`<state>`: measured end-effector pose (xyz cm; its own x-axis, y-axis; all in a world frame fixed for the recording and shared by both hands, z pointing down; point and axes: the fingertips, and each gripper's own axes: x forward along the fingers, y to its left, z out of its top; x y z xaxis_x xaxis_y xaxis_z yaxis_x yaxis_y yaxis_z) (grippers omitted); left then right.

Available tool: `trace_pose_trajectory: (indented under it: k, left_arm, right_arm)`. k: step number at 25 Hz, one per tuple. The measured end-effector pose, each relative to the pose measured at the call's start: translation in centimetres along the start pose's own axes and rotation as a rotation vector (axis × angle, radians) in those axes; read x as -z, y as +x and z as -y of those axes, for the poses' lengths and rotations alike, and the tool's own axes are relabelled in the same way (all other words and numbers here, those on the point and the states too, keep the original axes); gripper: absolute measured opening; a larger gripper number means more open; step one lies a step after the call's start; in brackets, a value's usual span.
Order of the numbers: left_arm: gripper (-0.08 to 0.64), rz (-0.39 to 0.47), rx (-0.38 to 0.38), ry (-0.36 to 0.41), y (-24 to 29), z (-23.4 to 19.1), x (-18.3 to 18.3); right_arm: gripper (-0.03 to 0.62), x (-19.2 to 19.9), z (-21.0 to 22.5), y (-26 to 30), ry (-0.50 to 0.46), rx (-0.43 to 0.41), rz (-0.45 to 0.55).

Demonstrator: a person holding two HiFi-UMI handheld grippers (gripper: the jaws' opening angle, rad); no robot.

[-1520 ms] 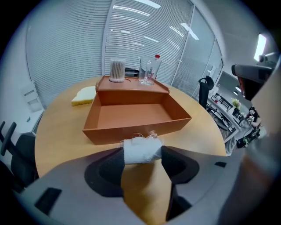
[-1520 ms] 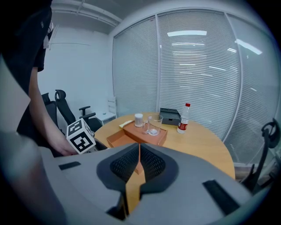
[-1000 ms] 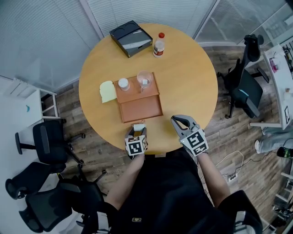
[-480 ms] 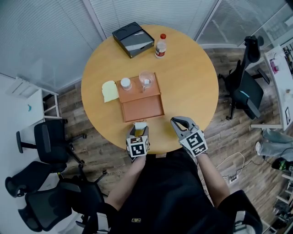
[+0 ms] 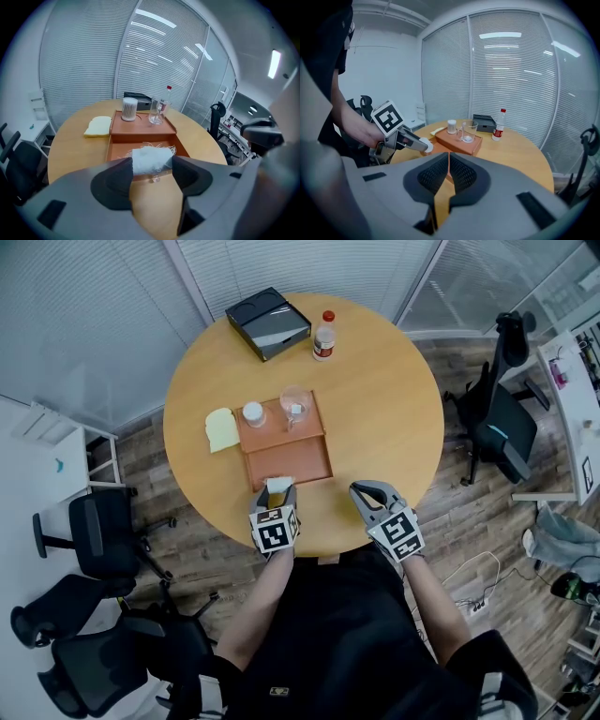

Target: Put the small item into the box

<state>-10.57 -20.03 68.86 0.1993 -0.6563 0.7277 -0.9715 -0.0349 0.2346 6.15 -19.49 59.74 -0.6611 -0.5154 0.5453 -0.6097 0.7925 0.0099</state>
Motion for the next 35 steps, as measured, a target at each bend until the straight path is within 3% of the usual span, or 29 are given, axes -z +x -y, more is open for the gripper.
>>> trace_pose_trajectory:
  k: [6,12,22,35]
  left_arm:
    - [0.262,0.008,-0.022,-0.017,0.8,-0.9,-1.5]
    - [0.262,-0.003,-0.044,0.014,2.7,-1.5,-2.4]
    - [0.262,-0.076,-0.037,0.043,5.4,-2.2,-1.6]
    - [0.262,-0.14,-0.053,0.16,7.7,-2.3,-1.1]
  right_arm:
    - [0.009,0.6,0.2,0.0,0.002,-0.003,-0.017]
    - [0.009,1.5,0.1,-0.1,0.011,-0.007,-0.034]
    - [0.009,2.5,1.0,-0.4,0.028,0.001,-0.053]
    - [0.009,3.2,1.0,-0.3,0.035,-0.003,-0.073]
